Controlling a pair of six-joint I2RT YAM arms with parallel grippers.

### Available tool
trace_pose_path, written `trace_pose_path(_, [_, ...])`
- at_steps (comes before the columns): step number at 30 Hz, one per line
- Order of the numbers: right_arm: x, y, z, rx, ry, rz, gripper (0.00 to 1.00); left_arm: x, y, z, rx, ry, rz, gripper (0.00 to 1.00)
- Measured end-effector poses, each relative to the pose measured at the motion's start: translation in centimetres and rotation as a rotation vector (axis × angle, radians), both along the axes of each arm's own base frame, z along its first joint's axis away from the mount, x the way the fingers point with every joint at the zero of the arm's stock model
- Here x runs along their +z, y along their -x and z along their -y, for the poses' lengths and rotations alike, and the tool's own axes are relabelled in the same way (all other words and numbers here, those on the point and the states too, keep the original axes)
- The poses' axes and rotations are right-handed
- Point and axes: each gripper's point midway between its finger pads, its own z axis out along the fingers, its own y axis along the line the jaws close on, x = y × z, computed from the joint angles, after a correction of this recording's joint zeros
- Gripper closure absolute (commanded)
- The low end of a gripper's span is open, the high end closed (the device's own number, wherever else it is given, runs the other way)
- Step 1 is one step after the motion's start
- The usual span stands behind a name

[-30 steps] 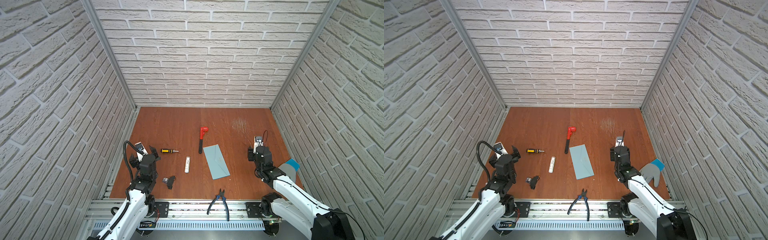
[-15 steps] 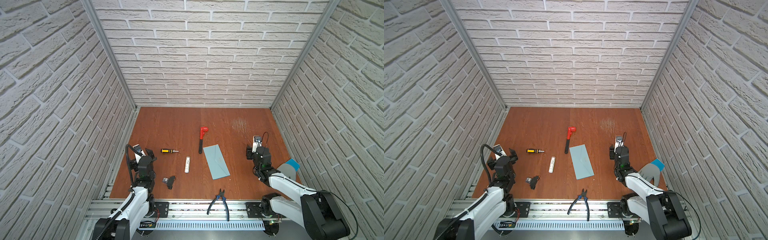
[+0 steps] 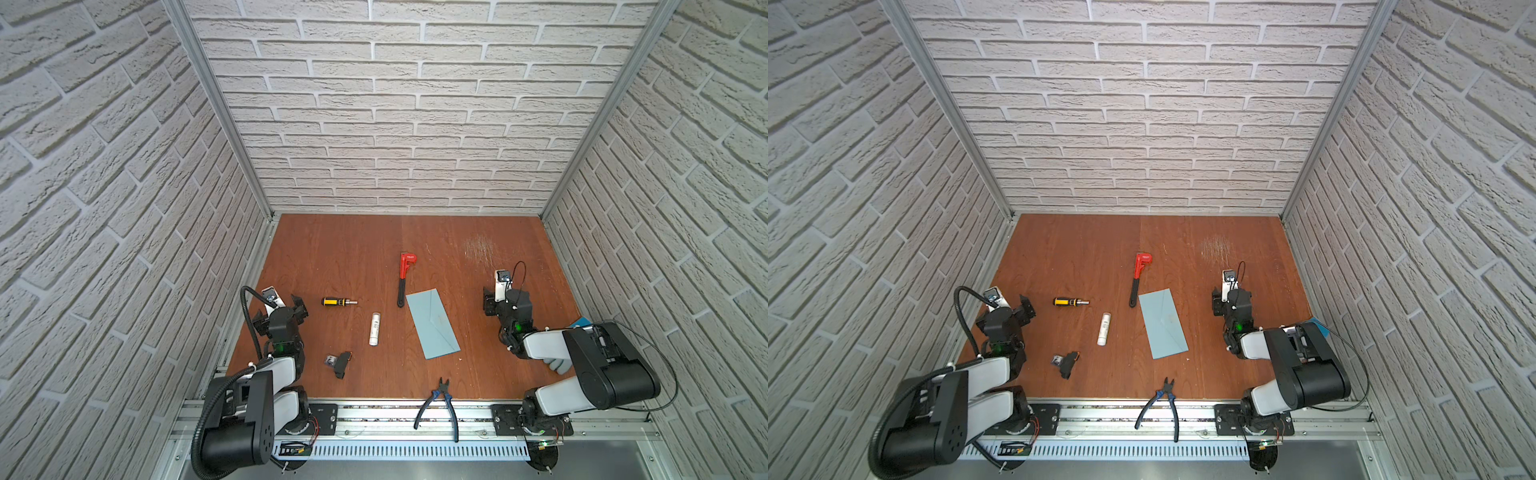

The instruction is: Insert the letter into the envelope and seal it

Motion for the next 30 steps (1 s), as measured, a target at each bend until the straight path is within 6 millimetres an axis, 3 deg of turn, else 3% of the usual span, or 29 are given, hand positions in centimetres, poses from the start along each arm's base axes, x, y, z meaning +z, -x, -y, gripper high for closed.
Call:
trace_pose_path(6, [2.0,-0.1,0.8,-0.028,-0.019,0.085,0.40,1.5,-0.5,0.1,-0.011,-0.004,0.078,0.03])
trace_pose_path(10, [4.6,0.9,1.0,-0.031,-0.025,0.147,0.40,2.6,-0.4,0.1,-0.007,-0.008,0.109,0.03])
trace_pose_path(14, [6.9,0.4,1.1,-0.032,-0.031,0.200,0.40,2.7,-0.6,0.1,-0.007,-0.006,0.115,0.02])
trace_pose_path(17, [5.0,-0.4,1.1,-0.034,-0.030,0.148,0.41,1.9,-0.9,0.0,-0.008,-0.002,0.098,0.02])
trace_pose_path(21, [0.1,-0.6,0.8,-0.018,-0.029,0.004,0.39,0.1,-1.4,-0.1,-0.005,0.012,0.065,0.02])
trace_pose_path(25, [0.3,-1.0,0.7,-0.008,-0.035,0.002,0.39,-2.1,-2.1,-0.4,-0.022,0.045,0.019,0.02])
trace_pose_path(28, [0.9,-1.3,0.6,-0.006,-0.037,0.019,0.39,-1.1,-2.9,-0.3,-0.041,0.047,0.053,0.02])
trace_pose_path(29, [0.9,-1.3,0.6,-0.005,-0.038,0.020,0.37,-0.6,-3.3,-0.2,-0.051,0.047,0.067,0.02])
trace_pose_path(30, [0.9,-1.3,0.6,-0.006,-0.041,0.020,0.12,-0.2,-3.7,-0.1,-0.063,0.046,0.080,0.02])
